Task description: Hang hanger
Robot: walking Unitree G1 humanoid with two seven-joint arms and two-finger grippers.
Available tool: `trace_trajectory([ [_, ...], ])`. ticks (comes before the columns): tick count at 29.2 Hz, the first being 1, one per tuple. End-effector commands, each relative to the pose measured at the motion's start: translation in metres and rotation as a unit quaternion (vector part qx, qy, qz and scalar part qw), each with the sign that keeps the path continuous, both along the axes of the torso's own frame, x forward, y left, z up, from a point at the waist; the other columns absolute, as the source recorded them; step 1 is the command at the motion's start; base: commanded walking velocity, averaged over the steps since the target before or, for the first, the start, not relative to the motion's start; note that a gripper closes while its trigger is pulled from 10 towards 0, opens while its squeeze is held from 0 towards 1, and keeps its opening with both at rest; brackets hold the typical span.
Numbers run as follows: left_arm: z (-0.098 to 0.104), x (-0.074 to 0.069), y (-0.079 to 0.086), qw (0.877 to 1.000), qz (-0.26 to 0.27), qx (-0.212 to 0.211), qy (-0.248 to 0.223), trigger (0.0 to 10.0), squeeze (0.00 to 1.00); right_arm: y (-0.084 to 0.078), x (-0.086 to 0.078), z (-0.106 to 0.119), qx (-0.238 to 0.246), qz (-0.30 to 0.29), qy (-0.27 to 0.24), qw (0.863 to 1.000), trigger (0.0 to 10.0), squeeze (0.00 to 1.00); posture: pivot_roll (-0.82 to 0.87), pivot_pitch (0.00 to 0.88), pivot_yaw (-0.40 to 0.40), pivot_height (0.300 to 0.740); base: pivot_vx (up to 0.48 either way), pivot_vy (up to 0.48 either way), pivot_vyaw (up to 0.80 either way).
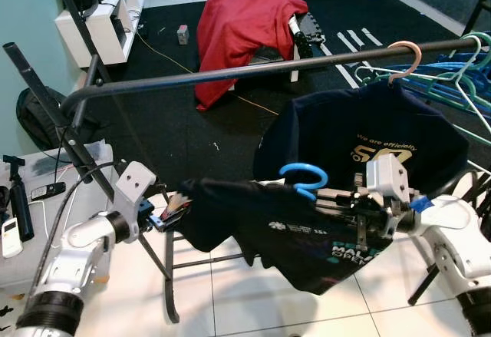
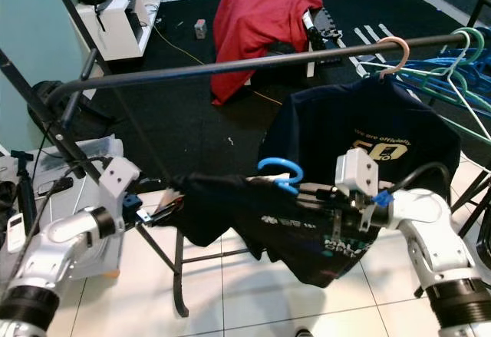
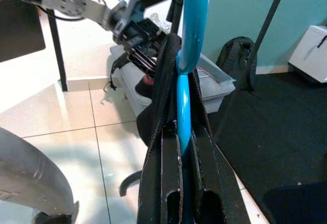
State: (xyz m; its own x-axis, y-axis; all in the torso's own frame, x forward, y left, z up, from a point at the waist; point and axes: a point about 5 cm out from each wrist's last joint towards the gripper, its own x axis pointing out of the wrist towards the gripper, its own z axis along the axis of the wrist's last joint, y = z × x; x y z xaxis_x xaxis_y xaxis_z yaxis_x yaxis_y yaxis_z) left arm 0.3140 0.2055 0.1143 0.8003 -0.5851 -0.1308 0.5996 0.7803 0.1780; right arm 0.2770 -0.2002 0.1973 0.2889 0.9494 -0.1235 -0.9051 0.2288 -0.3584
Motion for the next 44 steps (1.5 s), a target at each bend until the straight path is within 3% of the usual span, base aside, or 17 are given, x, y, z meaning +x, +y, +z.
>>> trace_trajectory([
  [1,-0.005,-0.002,-0.002,1.0,-0.014,-0.009,0.009,10.0,0.0,0.009,-0.005,0.005,0.006,0.029,-0.004,1.0,0.0,0.0,-0.11,0.129,0.05,0.74,0.0,0.0,0.0],
  [8,-0.003,-0.003,-0.003,1.0,-0.018,-0.019,0.006,10.0,0.0,0.011,-0.006,0.005,0.007,0.034,-0.005,0.999,0.0,0.0,-0.11,0.123,0.049,0.74,0.0,0.0,0.0],
  [9,-0.003,-0.004,-0.001,0.999,-0.019,-0.026,0.009,0.0,0.0,0.011,-0.005,0.005,0.007,0.033,-0.005,0.999,0.0,0.0,-0.11,0.119,0.048,0.74,0.0,0.0,0.0],
  [29,0.002,-0.003,0.01,0.999,0.005,-0.052,-0.008,0.0,0.0,0.008,-0.006,0.002,0.003,0.025,0.007,1.0,0.0,0.0,-0.11,0.125,0.043,0.74,0.0,0.0,0.0],
  [41,0.008,0.0,0.036,0.996,0.072,-0.052,-0.022,0.0,0.0,0.003,-0.005,-0.001,0.0,0.014,0.016,1.0,0.0,0.0,-0.1,0.134,0.043,0.74,0.0,0.0,0.0],
  [44,0.011,0.004,0.057,0.988,0.147,-0.023,-0.036,0.0,0.0,0.002,-0.005,-0.001,0.0,0.008,0.019,1.0,0.0,0.0,-0.1,0.136,0.043,0.74,0.0,0.0,0.0],
])
